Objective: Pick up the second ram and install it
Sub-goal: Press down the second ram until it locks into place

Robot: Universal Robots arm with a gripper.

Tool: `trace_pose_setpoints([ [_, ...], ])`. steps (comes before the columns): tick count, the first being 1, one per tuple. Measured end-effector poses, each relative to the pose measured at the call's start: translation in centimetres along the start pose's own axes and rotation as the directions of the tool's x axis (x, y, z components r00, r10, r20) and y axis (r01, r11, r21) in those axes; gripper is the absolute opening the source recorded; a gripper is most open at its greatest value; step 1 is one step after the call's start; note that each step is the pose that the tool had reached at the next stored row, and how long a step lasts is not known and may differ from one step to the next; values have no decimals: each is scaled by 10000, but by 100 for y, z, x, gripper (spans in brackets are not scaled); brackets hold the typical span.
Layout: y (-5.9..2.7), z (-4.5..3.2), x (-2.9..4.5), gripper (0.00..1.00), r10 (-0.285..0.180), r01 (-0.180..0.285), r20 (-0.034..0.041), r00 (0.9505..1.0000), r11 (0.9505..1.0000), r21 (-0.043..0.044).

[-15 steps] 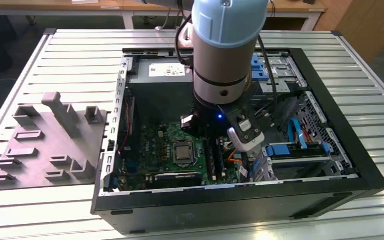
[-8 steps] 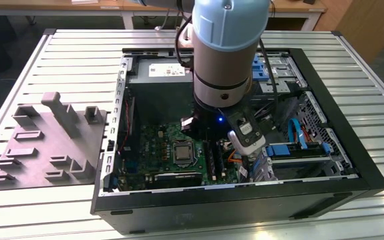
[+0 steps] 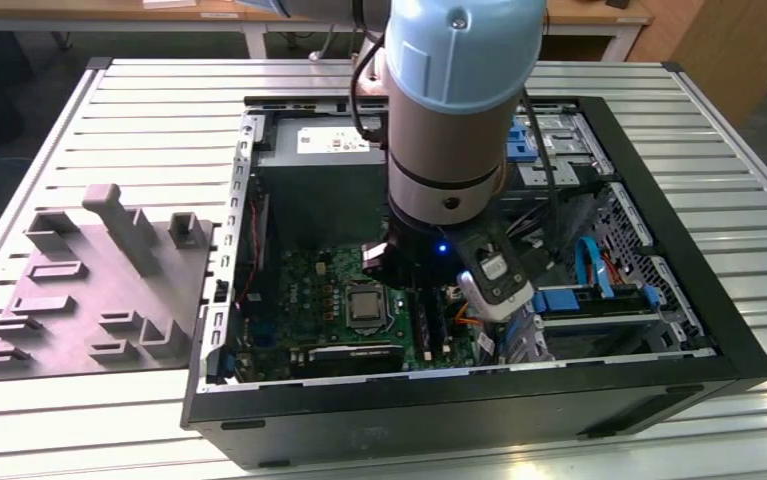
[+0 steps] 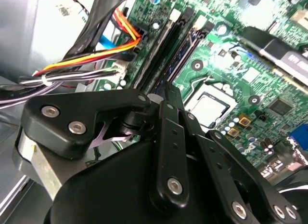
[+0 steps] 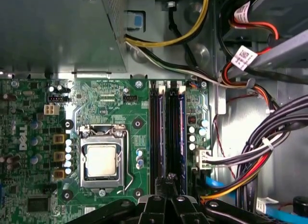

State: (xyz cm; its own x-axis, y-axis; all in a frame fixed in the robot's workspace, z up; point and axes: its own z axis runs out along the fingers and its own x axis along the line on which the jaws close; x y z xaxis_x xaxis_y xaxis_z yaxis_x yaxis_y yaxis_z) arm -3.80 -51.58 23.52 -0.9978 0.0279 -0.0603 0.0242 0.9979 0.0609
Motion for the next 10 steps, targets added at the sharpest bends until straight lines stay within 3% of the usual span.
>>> trace_pose_setpoints([
  [10, -84, -2, -2, 10, 0, 0, 0, 10000, 10000, 0],
])
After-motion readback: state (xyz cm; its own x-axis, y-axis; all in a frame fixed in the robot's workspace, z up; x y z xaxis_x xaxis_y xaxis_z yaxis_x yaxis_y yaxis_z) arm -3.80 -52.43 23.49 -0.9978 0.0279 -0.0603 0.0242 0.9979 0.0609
